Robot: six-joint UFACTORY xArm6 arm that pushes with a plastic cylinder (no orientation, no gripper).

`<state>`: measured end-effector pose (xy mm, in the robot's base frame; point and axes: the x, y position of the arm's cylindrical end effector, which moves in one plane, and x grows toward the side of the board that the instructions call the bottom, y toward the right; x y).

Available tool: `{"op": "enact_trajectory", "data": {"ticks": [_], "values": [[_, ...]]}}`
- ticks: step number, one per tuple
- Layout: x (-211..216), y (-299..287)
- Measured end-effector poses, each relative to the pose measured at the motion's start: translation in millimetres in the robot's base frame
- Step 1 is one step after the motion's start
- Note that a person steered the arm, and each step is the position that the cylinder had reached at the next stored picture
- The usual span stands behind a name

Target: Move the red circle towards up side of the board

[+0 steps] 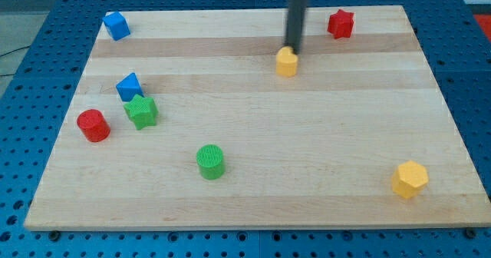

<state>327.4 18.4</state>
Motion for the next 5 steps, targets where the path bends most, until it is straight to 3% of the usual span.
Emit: {"op": "enact_trajectory", "data": {"ticks": [1,2,3,4,5], "values": [[35,-56],[81,-17],[164,-22],[223,-112],[226,-154]]}}
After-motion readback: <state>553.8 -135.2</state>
